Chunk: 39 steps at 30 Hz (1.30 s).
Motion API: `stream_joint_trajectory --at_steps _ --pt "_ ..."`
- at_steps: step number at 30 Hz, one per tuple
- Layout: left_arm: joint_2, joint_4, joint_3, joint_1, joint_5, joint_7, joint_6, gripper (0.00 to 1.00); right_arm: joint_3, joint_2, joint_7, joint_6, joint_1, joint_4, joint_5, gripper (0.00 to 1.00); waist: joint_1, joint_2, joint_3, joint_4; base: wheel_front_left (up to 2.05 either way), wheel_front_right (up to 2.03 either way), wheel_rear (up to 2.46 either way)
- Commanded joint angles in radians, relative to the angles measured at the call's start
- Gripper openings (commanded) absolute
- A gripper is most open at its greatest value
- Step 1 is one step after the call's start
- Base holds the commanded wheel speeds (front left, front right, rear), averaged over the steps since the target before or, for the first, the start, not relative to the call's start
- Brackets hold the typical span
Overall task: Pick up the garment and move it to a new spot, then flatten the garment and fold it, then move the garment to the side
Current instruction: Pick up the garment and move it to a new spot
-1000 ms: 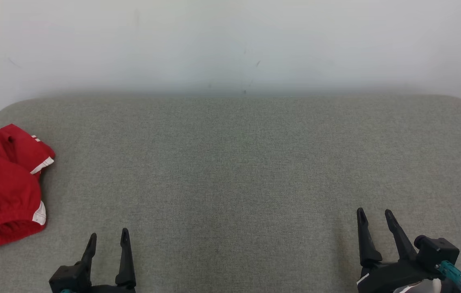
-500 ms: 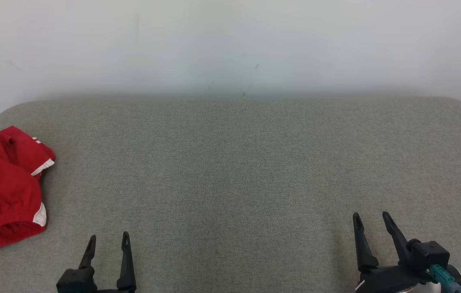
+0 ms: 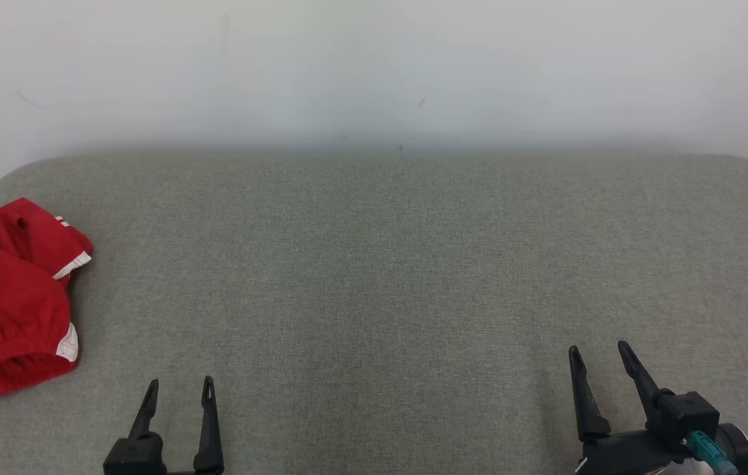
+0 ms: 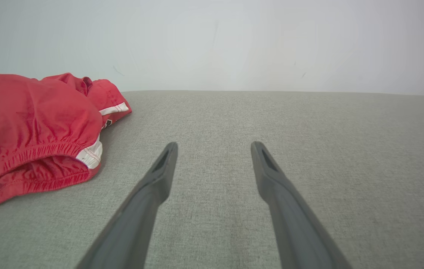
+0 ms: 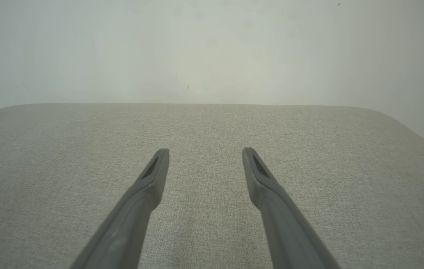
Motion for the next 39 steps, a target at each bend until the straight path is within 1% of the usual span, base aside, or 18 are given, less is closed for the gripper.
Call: stream_joint_trajectory --at_steps 1,9,13,14,18,21,27,33,35,39 --pt "0.005 -0.002 0.001 0.009 0.003 -0.003 0.005 1.00 -0.002 0.004 -0.005 0.004 -0.006 -0.003 -0.004 1.00 0.0000 -0.0001 0.004 0.004 0.00 0.00 0.00" --pt "0.005 -0.004 0.005 -0.002 -0.006 -0.003 0.006 1.00 0.002 -0.001 -0.003 0.004 -0.010 -0.006 0.002 1.00 0.0000 -0.0001 0.020 0.036 0.00 0.00 0.00" --pt "0.005 0.001 0.006 -0.013 -0.017 -0.003 0.012 1.00 0.010 -0.008 -0.003 0.004 -0.008 -0.010 0.012 1.00 0.0000 -0.0001 0.030 0.077 0.00 0.00 0.00" --pt "0.005 0.001 0.006 -0.013 -0.017 -0.003 0.012 1.00 0.010 -0.008 -0.003 0.004 -0.008 -0.010 0.012 1.00 0.0000 -0.0001 0.030 0.077 0.00 0.00 0.00" --pt "0.005 0.008 0.011 -0.017 -0.039 -0.003 0.019 1.00 0.019 -0.011 -0.003 0.004 0.002 -0.011 0.017 1.00 0.0000 -0.0001 0.035 0.151 0.00 0.00 0.00" --pt "0.004 0.018 0.014 -0.009 -0.059 -0.003 0.023 1.00 0.021 -0.015 -0.003 0.004 0.003 -0.011 0.013 1.00 0.0000 -0.0001 0.036 0.225 0.00 0.00 0.00" --pt "0.004 0.031 0.052 0.010 -0.090 -0.003 0.032 1.00 0.056 -0.018 -0.003 0.004 -0.014 -0.021 0.003 1.00 0.0000 -0.0001 0.041 0.374 0.00 0.00 0.00" --pt "0.004 0.041 0.068 0.026 -0.111 -0.003 0.023 1.00 0.072 -0.016 -0.003 0.004 -0.027 -0.019 0.005 1.00 0.0000 -0.0001 0.050 0.514 0.00 0.00 0.00" --pt "0.004 0.044 0.084 0.029 -0.113 -0.003 0.031 1.00 0.093 -0.017 -0.003 0.004 -0.030 -0.013 0.014 1.00 0.0000 -0.0001 0.058 0.544 0.00 0.00 0.00" --pt "0.003 0.027 0.109 0.041 -0.137 -0.003 0.041 1.00 0.146 -0.035 -0.003 0.004 -0.076 0.017 0.017 1.00 0.0000 -0.0001 0.093 0.559 0.00 0.00 0.00"
